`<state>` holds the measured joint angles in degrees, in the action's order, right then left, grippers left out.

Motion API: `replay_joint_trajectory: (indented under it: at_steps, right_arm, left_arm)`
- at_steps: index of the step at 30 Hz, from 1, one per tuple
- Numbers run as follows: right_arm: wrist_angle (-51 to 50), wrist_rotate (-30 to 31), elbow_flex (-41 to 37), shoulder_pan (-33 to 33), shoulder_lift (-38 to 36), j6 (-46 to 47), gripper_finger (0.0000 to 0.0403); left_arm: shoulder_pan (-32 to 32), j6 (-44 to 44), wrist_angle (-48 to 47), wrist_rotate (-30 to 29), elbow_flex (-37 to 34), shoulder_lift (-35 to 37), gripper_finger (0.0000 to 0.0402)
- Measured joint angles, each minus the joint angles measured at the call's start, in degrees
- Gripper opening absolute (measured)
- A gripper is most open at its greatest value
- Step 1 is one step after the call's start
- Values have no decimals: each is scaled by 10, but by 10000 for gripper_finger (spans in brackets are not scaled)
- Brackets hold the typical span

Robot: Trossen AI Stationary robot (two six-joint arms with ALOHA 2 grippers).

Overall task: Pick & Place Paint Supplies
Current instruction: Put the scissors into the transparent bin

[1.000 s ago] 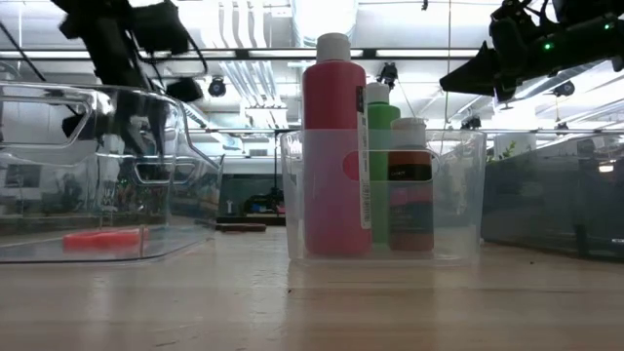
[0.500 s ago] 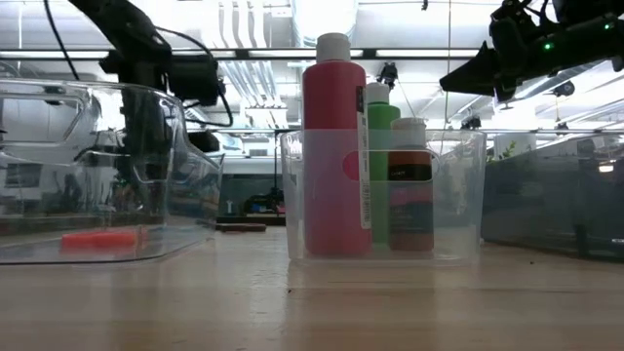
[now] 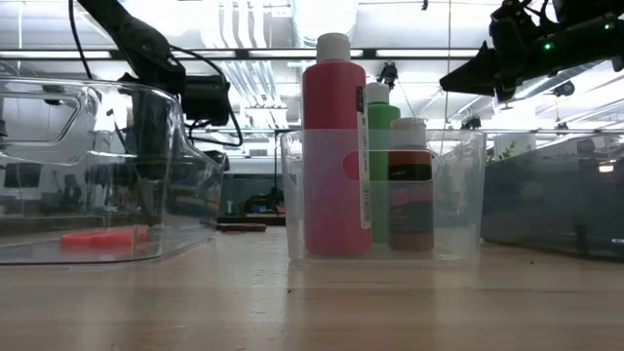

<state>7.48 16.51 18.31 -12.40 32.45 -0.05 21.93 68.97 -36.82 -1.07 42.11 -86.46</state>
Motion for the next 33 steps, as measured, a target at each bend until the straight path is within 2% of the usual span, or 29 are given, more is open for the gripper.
replay_joint_trajectory:
  at_steps: [5, 22, 33]
  right_arm:
    - [0, 0, 0, 0, 0, 0, 131]
    - [0, 0, 0, 0, 0, 0, 131]
    - [0, 0, 0, 0, 0, 0, 131]
  left_arm:
    - [7, -2, 6, 20, 0, -15, 122]
    - [11, -15, 12, 22, 0, -25, 122]
    - [25, -17, -26, 22, 1, -25, 122]
